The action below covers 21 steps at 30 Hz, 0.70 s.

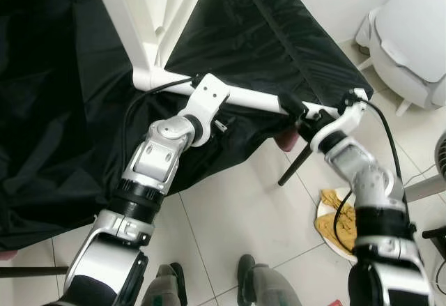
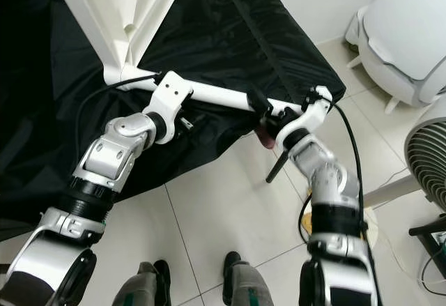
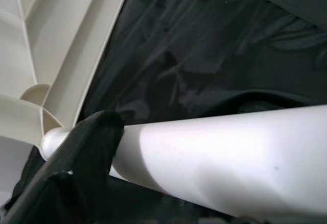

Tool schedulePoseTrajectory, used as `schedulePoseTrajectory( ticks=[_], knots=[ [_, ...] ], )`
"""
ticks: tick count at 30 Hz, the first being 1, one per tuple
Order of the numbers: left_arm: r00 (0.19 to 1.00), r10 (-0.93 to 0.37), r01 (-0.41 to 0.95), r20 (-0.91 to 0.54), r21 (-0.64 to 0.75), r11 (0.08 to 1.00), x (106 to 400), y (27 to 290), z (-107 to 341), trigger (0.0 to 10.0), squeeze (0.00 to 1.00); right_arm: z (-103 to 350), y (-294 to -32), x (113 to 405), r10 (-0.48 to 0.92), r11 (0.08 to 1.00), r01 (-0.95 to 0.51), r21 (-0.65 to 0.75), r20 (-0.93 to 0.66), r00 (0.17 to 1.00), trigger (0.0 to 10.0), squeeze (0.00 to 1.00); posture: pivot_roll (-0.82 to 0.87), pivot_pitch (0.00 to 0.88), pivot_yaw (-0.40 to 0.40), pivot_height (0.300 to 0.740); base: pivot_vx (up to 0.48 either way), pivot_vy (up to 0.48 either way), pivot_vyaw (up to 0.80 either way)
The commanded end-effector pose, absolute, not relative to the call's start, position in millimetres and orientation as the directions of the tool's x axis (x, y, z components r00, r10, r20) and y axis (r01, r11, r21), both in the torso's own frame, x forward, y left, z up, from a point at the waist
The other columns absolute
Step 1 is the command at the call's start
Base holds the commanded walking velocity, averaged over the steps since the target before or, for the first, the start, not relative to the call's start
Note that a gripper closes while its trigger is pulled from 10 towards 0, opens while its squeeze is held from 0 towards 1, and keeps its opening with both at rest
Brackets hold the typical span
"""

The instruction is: Building children table

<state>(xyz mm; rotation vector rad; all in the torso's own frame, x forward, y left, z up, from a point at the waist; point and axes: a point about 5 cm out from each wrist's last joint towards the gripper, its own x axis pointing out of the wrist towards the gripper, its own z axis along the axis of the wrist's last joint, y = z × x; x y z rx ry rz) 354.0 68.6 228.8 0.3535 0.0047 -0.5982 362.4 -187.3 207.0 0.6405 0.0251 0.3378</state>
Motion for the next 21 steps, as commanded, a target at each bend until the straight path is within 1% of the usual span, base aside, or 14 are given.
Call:
schedulePoseTrajectory(
  ticks=[1,3,8,13,18,21],
  knots=[
    [0.916,-0.398,0.388,-0.044,0.346,0.855,356.2,80.8,229.3,10.0,0.0,188.0,-194.2,364.0,0.27,0.766,-0.199,0.612,-0.026,0.962,10.0,0.0,0.03,0.259,0.008,0.74,0.0,0.0,0.0],
    [0.925,-0.378,0.37,-0.047,0.343,0.863,354.3,85.4,227.2,10.0,0.0,201.4,-193.0,374.1,0.261,0.752,-0.193,0.631,-0.016,0.965,10.0,0.0,0.03,0.26,0.0,0.74,0.0,0.0,0.0],
    [0.929,-0.366,0.358,-0.045,0.345,0.867,352.0,89.1,226.3,10.0,0.0,210.9,-192.9,384.9,0.241,0.733,-0.158,0.662,-0.035,0.97,10.0,0.0,0.03,0.261,-0.008,0.74,0.0,0.0,0.0],
    [0.946,-0.322,0.315,-0.039,0.354,0.881,349.8,99.2,227.0,10.0,0.0,221.2,-192.6,403.8,0.189,0.685,-0.096,0.722,-0.049,0.981,10.0,0.0,0.04,0.272,-0.017,0.74,0.0,0.0,0.0],
    [0.947,-0.317,0.312,-0.044,0.345,0.885,347.8,101.9,225.5,10.0,0.0,224.2,-190.4,409.7,0.171,0.681,-0.093,0.726,-0.034,0.985,10.0,0.0,0.04,0.274,-0.015,0.74,0.0,0.0,0.0],
    [0.948,-0.314,0.311,-0.048,0.342,0.887,346.9,102.4,224.4,10.0,0.0,227.4,-184.2,412.9,0.195,0.657,-0.126,0.744,-0.006,0.981,10.0,0.0,0.04,0.276,-0.015,0.74,0.0,0.0,0.0]
  ],
)
